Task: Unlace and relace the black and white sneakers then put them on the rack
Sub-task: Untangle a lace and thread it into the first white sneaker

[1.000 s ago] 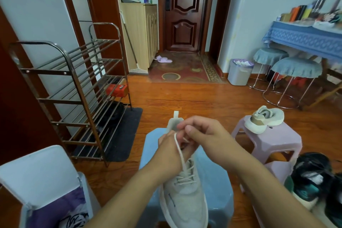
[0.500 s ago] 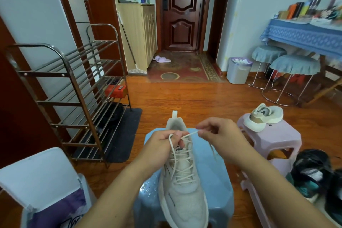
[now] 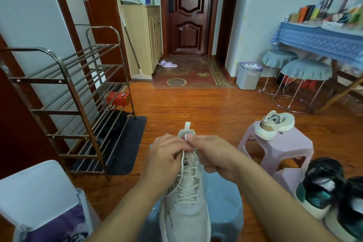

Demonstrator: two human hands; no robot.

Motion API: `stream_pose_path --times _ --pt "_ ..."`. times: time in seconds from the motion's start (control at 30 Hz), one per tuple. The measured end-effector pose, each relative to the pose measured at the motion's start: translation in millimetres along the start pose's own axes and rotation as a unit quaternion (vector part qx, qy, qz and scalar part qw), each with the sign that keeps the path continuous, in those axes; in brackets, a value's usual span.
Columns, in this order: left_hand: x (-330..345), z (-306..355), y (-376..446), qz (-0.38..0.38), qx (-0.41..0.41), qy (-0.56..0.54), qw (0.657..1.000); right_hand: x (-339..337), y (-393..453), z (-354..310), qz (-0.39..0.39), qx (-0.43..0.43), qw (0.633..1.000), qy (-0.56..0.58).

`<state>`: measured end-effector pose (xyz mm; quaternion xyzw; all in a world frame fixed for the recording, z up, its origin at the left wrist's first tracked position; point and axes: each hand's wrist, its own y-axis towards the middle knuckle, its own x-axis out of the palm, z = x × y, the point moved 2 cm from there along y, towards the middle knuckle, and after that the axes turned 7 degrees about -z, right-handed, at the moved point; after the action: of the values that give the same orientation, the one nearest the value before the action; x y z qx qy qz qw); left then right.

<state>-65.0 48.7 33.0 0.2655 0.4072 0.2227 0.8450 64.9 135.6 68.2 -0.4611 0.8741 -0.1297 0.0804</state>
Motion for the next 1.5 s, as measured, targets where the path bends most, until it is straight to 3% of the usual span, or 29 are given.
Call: stream_pose_path --times 0.1,0.2,0.27,0.33,0.4,0.5,0.53,0.57,0.63,0.67,0.8,0.87,0.93,1.07,1.17,1.27,1.33,1.43,1.5 --pt "-2 -1 -3 -0.011 -0.059 -0.1 0.993 1 3 0 -0.02 -0.05 0.988 0.147" --pt "-9 8 -3 -0.054 -0.16 -0.18 0.969 -1 2 -3 0.007 -0.112 0.977 0.183" --pt "-14 15 -1 -0.068 -0.209 -0.247 0.944 -7 1 2 0.051 -0.13 0.967 0.213" --pt "-19 15 -2 -0.037 -0.291 -0.324 0.899 -14 -3 9 0.062 -0.115 0.947 0.293" --pt "-19 6 -9 0.007 -0.43 -0.388 0.815 -21 -9 17 0.051 -0.072 0.921 0.38" --pt "-14 -1 -22 0.066 -0.587 -0.518 0.619 -29 -13 30 0.076 -0.014 0.888 0.453" --pt "-14 -3 -23 0.084 -0.605 -0.538 0.581 -31 -13 34 0.09 -0.005 0.884 0.459" --pt "-13 -2 -22 0.102 -0.61 -0.547 0.564 -32 -13 36 0.1 0.0 0.881 0.463" --pt "-12 4 -19 0.12 -0.592 -0.554 0.573 -29 -13 39 0.109 0.003 0.878 0.466" --pt "-10 12 -17 0.119 -0.575 -0.549 0.595 -27 -12 39 0.109 0.002 0.877 0.469" --pt "1 31 -19 0.086 -0.508 -0.406 0.755 -14 -12 37 0.088 -0.019 0.88 0.465" --pt "4 33 -19 0.095 -0.512 -0.31 0.795 -9 -11 37 0.089 -0.039 0.89 0.446" --pt "7 29 -19 0.08 -0.536 -0.246 0.804 -8 -11 37 0.101 -0.058 0.898 0.424" --pt "14 11 -26 0.005 -0.535 -0.26 0.804 -5 -12 36 0.121 -0.08 0.907 0.396" --pt "10 12 -24 0.066 -0.495 -0.255 0.828 -4 -13 37 0.115 -0.076 0.906 0.401" --pt "-1 25 -17 0.128 -0.42 -0.207 0.874 -4 -12 41 0.113 -0.065 0.899 0.417" --pt "-2 31 -11 0.141 -0.358 -0.282 0.879 -5 -10 44 0.112 -0.061 0.9 0.418" --pt "3 29 -2 0.101 -0.316 -0.371 0.867 -10 -10 46 0.131 -0.05 0.91 0.391" --pt "5 18 4 0.037 -0.297 -0.286 0.911 -19 -11 46 0.164 -0.036 0.921 0.351"
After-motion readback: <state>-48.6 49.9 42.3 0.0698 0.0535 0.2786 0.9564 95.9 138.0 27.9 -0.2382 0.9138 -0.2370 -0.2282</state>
